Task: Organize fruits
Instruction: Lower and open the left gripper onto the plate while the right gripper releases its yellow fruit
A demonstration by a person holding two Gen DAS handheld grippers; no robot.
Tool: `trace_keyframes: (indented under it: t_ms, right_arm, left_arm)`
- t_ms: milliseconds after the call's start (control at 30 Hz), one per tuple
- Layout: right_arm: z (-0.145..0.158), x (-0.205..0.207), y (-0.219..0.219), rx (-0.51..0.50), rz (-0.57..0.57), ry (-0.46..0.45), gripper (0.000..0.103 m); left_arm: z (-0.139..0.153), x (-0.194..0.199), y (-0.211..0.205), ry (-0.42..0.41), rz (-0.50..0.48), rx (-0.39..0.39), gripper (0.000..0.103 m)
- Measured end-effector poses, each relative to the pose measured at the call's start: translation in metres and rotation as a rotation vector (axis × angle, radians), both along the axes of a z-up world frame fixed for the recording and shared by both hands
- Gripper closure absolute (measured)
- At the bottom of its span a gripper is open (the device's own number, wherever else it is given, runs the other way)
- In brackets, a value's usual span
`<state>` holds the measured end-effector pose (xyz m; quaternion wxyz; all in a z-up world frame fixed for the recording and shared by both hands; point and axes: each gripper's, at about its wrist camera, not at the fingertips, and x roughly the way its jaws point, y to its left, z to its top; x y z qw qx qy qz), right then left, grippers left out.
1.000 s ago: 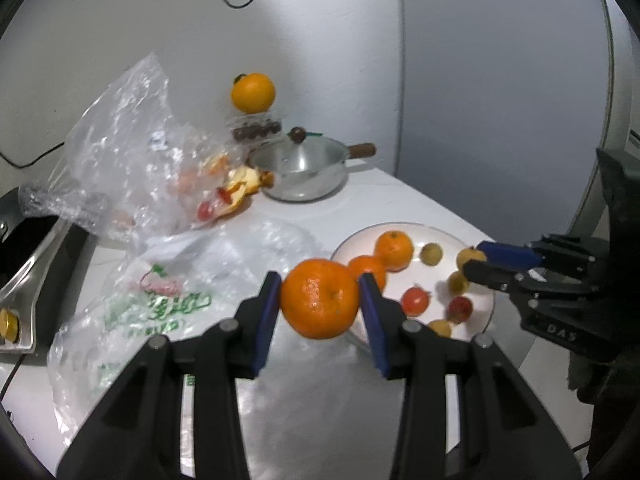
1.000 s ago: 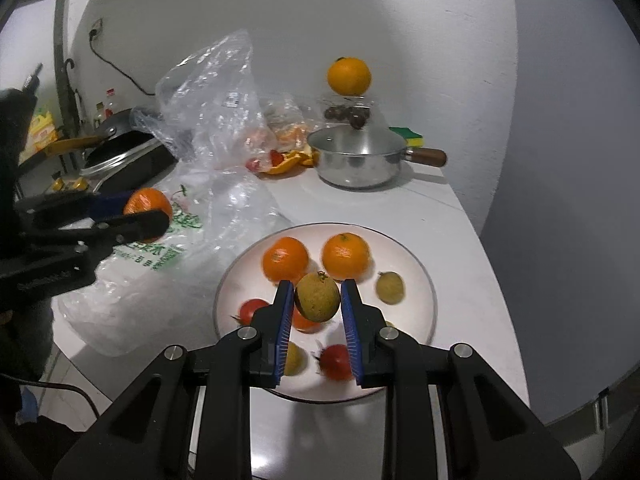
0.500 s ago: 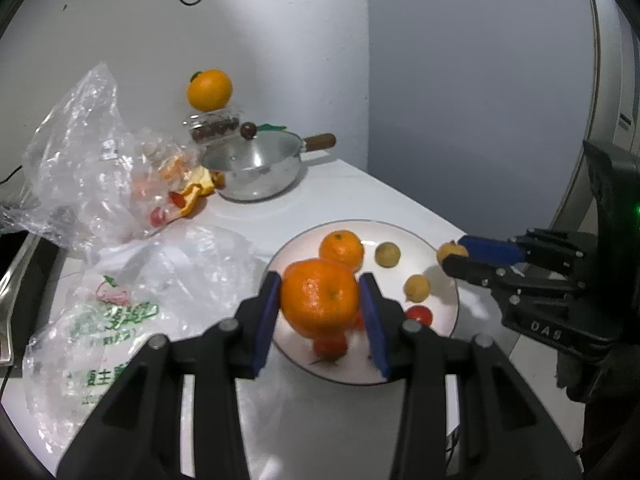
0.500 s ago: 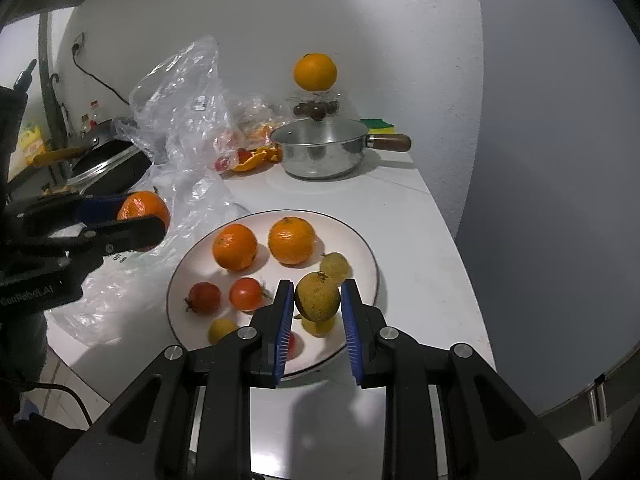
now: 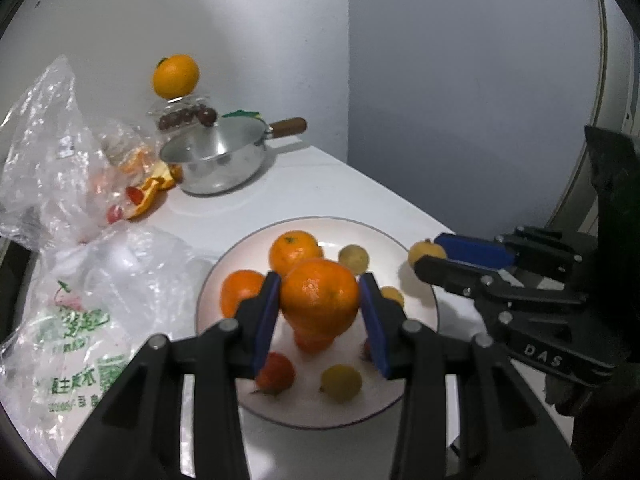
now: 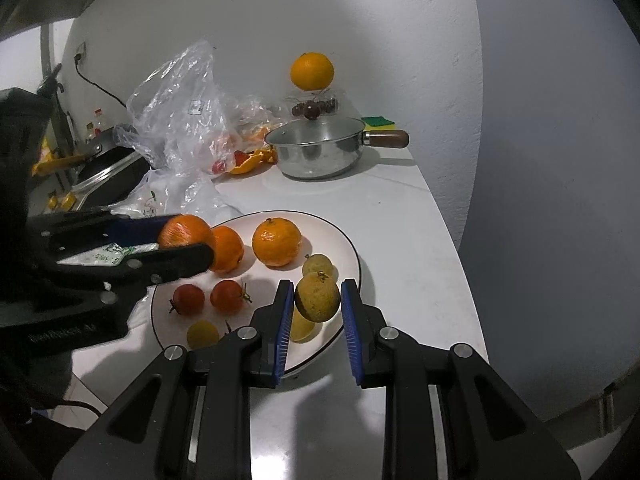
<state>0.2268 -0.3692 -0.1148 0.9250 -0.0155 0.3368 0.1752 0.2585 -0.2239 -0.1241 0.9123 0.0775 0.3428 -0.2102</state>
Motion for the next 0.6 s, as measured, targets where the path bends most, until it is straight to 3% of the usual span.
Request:
trace_keyframes:
  t_ms: [600]
  right_arm:
    - [-0.007,0.012,-0.016,0.049,0.011,0.002,0.077]
  left_arm:
    - [-0.034,0.029,-0.03,0.087,-0.007,0.038,0.062]
